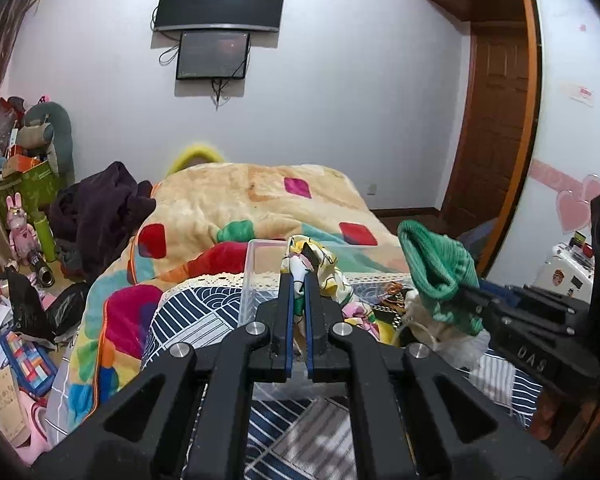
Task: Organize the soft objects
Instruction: 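Drop the green glove into the box with the right tool while the left tool drops the floral cloth in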
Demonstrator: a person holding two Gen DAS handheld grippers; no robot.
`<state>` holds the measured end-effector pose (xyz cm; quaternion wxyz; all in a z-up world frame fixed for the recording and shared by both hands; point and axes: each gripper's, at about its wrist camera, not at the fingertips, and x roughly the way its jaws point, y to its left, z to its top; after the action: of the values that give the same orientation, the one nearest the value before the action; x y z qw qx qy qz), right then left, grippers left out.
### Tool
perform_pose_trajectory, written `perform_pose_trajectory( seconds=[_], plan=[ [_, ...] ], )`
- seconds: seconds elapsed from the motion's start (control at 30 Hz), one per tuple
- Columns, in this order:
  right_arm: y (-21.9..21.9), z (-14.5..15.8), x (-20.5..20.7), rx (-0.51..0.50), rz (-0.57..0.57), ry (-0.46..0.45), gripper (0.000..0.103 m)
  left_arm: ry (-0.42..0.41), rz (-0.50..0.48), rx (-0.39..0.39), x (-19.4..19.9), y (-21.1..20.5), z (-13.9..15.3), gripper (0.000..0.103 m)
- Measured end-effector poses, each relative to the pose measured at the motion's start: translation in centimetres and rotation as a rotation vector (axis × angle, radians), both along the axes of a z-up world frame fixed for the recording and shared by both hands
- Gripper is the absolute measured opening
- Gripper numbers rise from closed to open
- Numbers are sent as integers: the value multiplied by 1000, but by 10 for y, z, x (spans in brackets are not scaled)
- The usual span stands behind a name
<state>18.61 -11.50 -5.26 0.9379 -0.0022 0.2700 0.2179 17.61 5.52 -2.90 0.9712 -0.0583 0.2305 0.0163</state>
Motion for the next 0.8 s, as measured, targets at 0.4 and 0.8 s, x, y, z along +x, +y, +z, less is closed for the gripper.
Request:
perform_pose_trajectory(
  seconds=[0.4,0.8],
  plan=[
    [-4,-12,0,-11,-1,69,22,82,19,54,36,-5,-26,3],
    [-18,-3,-44,0,31,-2,64,162,-3,87,45,-11,-41,4]
  ],
)
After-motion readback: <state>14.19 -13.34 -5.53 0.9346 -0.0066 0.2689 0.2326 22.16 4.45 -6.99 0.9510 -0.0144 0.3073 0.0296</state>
